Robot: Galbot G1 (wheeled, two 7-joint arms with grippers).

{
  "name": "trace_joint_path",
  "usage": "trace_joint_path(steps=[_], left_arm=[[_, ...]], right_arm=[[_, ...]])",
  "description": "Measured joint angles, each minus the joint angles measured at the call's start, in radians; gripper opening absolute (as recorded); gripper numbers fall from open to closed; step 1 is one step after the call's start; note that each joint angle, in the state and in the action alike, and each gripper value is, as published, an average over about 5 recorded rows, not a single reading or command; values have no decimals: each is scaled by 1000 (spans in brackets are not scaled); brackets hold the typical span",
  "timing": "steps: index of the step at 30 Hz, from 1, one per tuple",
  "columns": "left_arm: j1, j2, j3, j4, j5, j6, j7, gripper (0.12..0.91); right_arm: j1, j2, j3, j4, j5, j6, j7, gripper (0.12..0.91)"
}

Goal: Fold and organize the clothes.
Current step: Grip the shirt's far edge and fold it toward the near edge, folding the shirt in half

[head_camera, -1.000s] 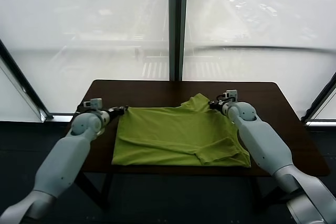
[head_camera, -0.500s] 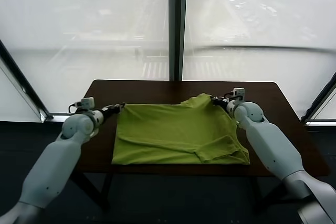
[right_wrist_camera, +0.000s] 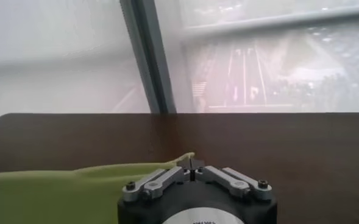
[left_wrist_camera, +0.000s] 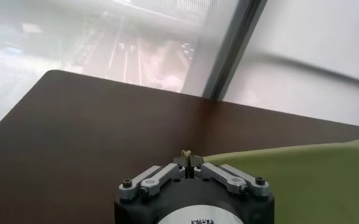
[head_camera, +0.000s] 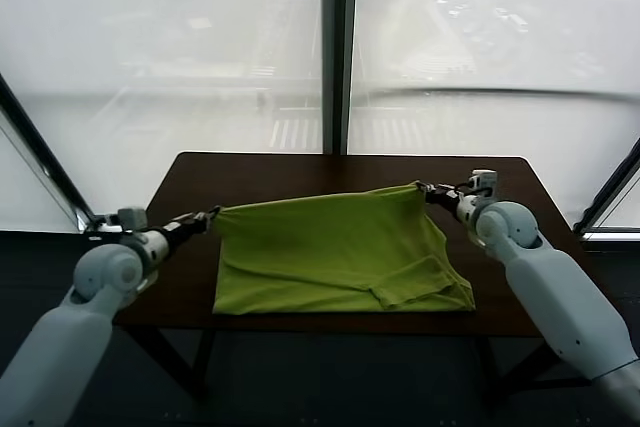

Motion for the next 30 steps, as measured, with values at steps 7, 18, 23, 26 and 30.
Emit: trace_joint_path(steps=[7,18,23,26,30], left_arm=[[111,15,-51,-110,5,2,-1,189],[255,-14,-95,-211,65,6,-2,189],[306,-34,-98,-226,95,5,-2,189],[324,-44,-98,-226,106,4,-1,189],[332,-53,-94,-220,113,4,-1,189]], right_arm=[[-136,-93,45,137,11,-24,32,139],[-233,-160,48,228,23,-74,57,139],[-239,-169,45,226,24,-78,57,139],[-240,-168,39,216,23,-80,54,139],[-246,-171,37,208,24,-96,41,139]])
